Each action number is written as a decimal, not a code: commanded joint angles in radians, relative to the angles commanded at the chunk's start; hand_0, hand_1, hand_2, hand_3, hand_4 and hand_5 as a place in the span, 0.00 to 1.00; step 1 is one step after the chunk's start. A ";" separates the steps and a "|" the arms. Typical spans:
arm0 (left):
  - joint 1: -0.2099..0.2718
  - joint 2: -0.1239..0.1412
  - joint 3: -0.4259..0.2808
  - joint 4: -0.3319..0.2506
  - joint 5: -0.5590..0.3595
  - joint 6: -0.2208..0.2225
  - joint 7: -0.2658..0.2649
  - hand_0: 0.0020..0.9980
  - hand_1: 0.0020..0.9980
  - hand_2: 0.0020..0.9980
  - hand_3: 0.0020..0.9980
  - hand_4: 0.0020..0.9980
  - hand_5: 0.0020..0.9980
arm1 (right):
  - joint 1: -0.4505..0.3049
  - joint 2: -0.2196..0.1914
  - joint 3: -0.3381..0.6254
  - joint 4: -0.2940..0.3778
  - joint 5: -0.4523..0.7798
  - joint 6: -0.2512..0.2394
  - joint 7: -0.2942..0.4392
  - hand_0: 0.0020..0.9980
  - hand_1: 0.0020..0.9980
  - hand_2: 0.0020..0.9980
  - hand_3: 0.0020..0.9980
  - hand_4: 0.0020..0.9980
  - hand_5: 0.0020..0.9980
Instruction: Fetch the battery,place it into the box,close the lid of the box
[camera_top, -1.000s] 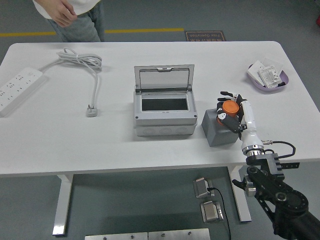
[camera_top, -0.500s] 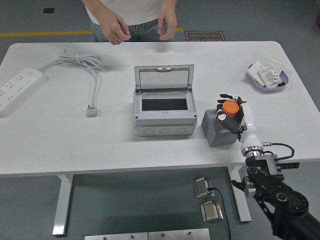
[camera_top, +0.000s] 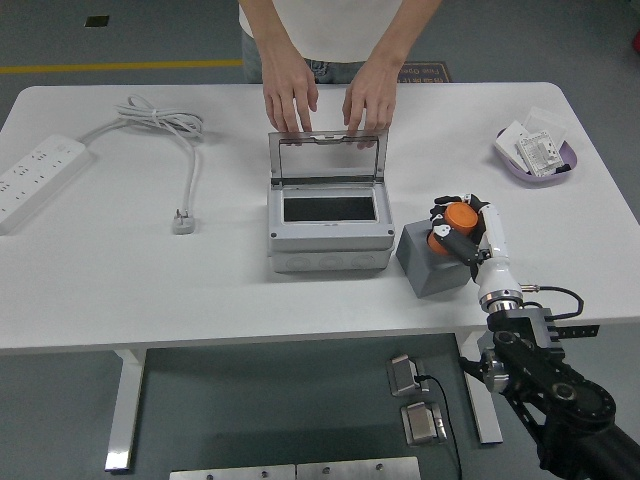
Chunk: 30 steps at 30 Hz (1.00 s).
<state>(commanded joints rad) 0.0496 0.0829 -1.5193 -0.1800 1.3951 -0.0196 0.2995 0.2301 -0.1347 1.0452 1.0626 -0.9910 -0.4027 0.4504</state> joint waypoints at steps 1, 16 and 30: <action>0.000 0.000 0.000 0.000 0.000 0.000 0.000 0.68 0.68 0.67 0.73 0.77 0.41 | 0.001 0.000 0.001 0.001 0.000 -0.001 0.000 0.26 0.26 0.27 0.22 0.00 0.00; -0.001 0.002 0.000 0.000 -0.002 0.003 0.004 0.68 0.68 0.67 0.73 0.77 0.41 | 0.057 -0.016 0.025 0.056 -0.083 -0.050 -0.029 0.25 0.25 0.25 0.21 0.00 0.00; -0.001 0.003 0.005 0.000 -0.007 0.007 0.011 0.68 0.68 0.67 0.73 0.77 0.41 | 0.247 -0.003 -0.003 0.163 -0.561 -0.014 -0.330 0.25 0.25 0.24 0.21 0.00 0.00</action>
<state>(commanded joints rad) 0.0485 0.0861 -1.5145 -0.1800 1.3877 -0.0130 0.3101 0.4767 -0.1380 1.0420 1.2252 -1.5522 -0.4166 0.1207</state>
